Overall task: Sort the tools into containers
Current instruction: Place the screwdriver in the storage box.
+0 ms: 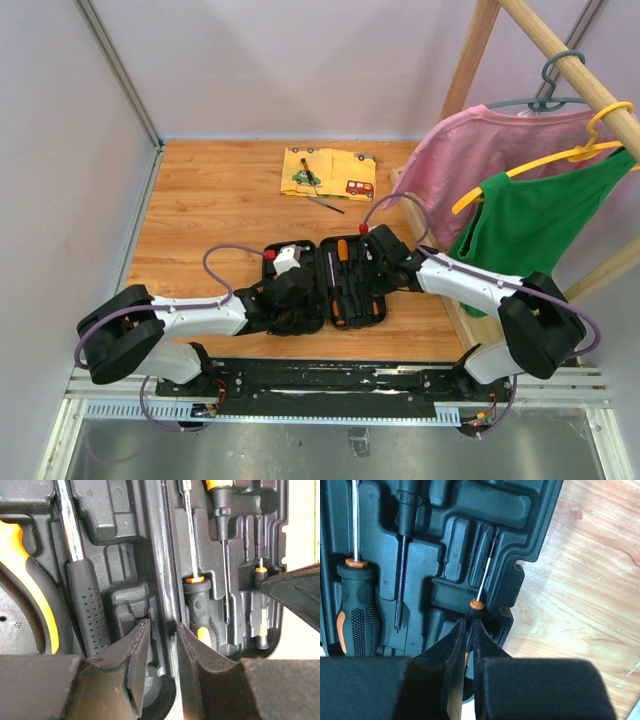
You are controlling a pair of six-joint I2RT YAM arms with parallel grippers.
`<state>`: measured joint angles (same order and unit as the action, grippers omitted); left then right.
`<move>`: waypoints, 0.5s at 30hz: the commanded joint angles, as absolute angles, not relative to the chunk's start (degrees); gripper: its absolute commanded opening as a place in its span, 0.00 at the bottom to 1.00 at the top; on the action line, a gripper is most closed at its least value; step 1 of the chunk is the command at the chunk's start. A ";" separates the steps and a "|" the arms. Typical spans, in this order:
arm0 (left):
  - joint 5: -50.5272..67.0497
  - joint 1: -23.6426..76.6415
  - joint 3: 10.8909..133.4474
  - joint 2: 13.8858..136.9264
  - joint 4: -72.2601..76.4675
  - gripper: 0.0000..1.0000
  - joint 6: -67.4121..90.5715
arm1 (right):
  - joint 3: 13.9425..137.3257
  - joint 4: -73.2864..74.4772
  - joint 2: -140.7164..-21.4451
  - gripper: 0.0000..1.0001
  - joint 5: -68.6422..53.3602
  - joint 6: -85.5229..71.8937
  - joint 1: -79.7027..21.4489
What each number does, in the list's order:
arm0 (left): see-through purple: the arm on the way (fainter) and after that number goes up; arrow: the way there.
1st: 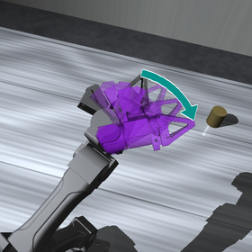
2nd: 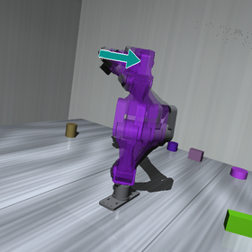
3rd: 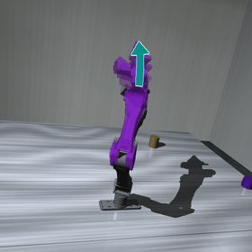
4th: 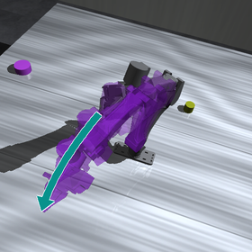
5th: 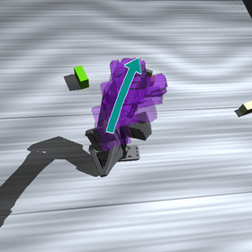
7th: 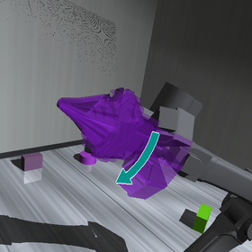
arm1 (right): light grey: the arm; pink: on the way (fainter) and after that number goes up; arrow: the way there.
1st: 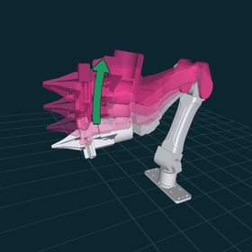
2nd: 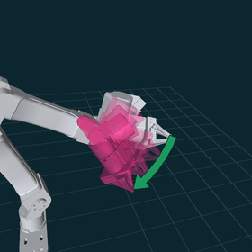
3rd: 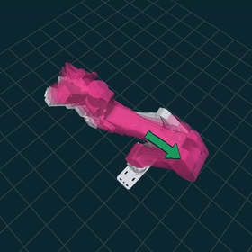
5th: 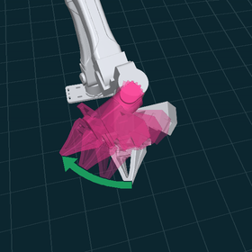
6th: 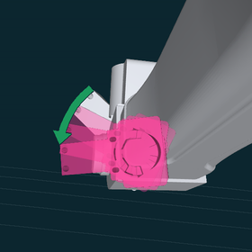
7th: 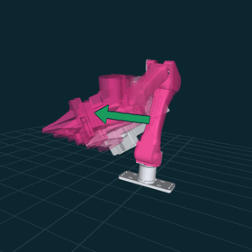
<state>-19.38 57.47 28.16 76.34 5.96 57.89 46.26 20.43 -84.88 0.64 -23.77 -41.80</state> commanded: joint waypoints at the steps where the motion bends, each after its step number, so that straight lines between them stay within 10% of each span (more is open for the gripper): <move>1: -18.41 57.43 27.67 76.38 1.94 0.33 56.51 | 40.39 24.38 -88.05 0.10 -0.61 -24.13 -43.29; 15: -21.45 57.38 28.04 71.30 -3.57 0.38 54.09 | 47.49 22.25 -67.35 0.38 -4.23 -23.23 -43.31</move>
<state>-19.53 57.47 28.23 73.28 1.74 56.05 45.84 22.94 -72.71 -3.46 -23.18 -42.59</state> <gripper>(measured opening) 0.367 0.366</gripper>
